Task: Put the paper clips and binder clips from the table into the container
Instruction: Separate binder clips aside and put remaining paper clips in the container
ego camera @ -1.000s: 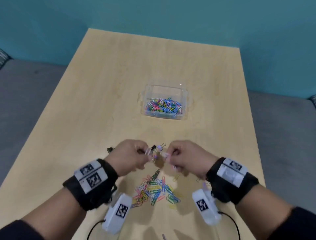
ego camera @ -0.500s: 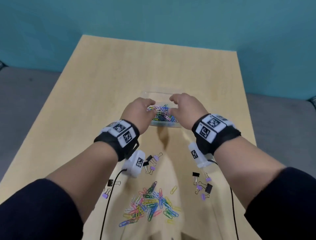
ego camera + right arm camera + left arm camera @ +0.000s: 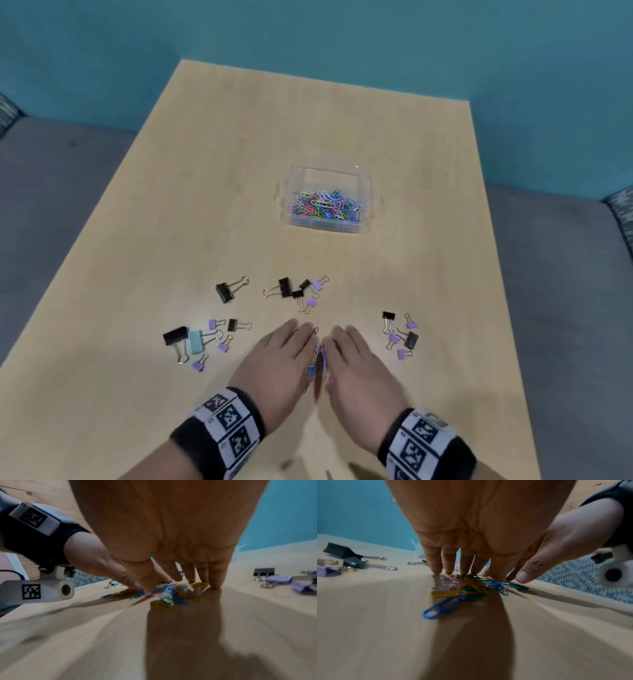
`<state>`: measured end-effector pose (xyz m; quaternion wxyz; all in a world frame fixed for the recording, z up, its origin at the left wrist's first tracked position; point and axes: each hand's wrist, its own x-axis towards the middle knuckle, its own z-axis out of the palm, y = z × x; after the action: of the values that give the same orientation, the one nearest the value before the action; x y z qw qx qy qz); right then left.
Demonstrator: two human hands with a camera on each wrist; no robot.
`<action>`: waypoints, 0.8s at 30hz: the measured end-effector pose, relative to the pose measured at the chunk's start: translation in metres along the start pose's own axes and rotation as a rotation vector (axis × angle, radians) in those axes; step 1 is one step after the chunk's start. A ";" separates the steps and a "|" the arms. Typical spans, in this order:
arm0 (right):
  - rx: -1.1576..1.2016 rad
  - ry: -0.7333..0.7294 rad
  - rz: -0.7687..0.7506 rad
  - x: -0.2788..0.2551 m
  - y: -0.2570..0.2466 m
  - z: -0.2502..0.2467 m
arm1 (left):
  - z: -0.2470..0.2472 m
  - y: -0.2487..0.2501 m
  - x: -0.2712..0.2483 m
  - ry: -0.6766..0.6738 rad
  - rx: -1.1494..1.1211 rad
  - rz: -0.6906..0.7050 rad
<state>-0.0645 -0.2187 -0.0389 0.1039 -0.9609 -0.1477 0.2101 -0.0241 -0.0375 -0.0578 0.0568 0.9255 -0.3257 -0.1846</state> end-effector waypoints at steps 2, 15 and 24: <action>-0.024 -0.003 -0.028 -0.004 -0.007 0.006 | 0.000 0.003 -0.007 0.010 -0.004 0.010; -0.006 0.060 0.074 -0.018 -0.014 0.016 | 0.013 0.011 -0.036 0.052 -0.111 -0.236; -0.021 0.148 0.061 0.007 -0.028 0.003 | 0.008 0.016 -0.013 0.158 -0.165 -0.228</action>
<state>-0.0669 -0.1896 -0.0367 0.0978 -0.9789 -0.1126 0.1398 -0.0460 -0.0414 -0.0576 0.1368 0.9603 -0.1968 -0.1425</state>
